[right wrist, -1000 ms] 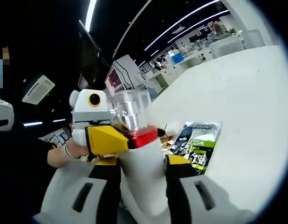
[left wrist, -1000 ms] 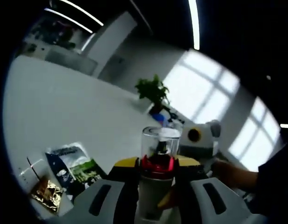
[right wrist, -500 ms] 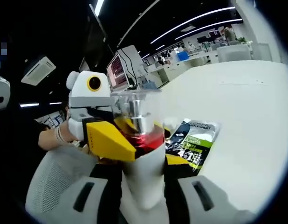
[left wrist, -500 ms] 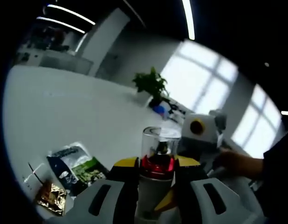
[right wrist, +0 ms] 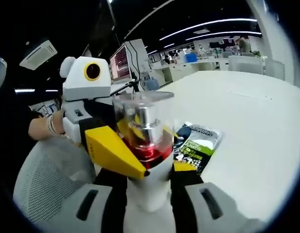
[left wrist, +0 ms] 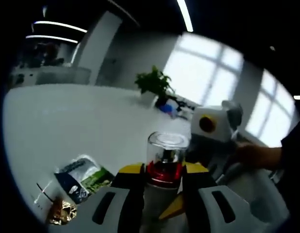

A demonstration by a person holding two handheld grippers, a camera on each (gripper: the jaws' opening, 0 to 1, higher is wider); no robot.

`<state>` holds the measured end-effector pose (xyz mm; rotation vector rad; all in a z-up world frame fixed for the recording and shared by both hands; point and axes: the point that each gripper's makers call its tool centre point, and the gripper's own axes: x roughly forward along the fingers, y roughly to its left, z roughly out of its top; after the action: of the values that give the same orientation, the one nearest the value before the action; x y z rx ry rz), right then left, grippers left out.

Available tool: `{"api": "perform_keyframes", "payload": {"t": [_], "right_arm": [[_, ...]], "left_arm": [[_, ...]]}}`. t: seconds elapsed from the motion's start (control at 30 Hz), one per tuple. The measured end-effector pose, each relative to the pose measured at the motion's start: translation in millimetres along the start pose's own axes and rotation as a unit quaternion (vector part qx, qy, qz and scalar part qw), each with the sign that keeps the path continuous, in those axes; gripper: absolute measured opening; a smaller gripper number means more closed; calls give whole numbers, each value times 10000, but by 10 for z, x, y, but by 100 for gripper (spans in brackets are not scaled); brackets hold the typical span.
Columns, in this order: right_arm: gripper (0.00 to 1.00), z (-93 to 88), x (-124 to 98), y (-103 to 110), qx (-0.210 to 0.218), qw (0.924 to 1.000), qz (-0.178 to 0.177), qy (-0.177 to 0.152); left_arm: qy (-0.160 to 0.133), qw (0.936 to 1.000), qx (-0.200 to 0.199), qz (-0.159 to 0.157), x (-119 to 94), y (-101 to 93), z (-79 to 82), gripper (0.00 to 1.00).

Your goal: Arrange the skincare products in the storage area until every visible bottle or jar stands upright without overlapping.

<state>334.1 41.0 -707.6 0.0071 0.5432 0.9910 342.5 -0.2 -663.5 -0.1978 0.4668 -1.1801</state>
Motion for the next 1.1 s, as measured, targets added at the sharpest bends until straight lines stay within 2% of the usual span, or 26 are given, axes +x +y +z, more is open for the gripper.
{"api": "perform_keyframes", "payload": {"t": [0.27, 0.47, 0.6, 0.77, 1.1], "right_arm": [[34, 24, 4, -74, -479, 9986, -203, -8], [34, 36, -4, -128, -846, 9958, -362, 2], [34, 36, -11, -145, -935, 9947, -419, 34], [34, 25, -21, -154, -1085, 9930, -459, 93], [36, 18, -27, -153, -1032, 9935, -463, 142]], "left_arm": [[-64, 9993, 362, 23, 13, 5, 29, 26], [-57, 9967, 808, 48, 26, -6, 40, 26], [-80, 9954, 959, 51, 31, 32, 58, 26], [-24, 9925, 1225, 50, 43, -21, 34, 26], [-45, 9911, 1333, -13, 47, -45, 17, 26]]}}
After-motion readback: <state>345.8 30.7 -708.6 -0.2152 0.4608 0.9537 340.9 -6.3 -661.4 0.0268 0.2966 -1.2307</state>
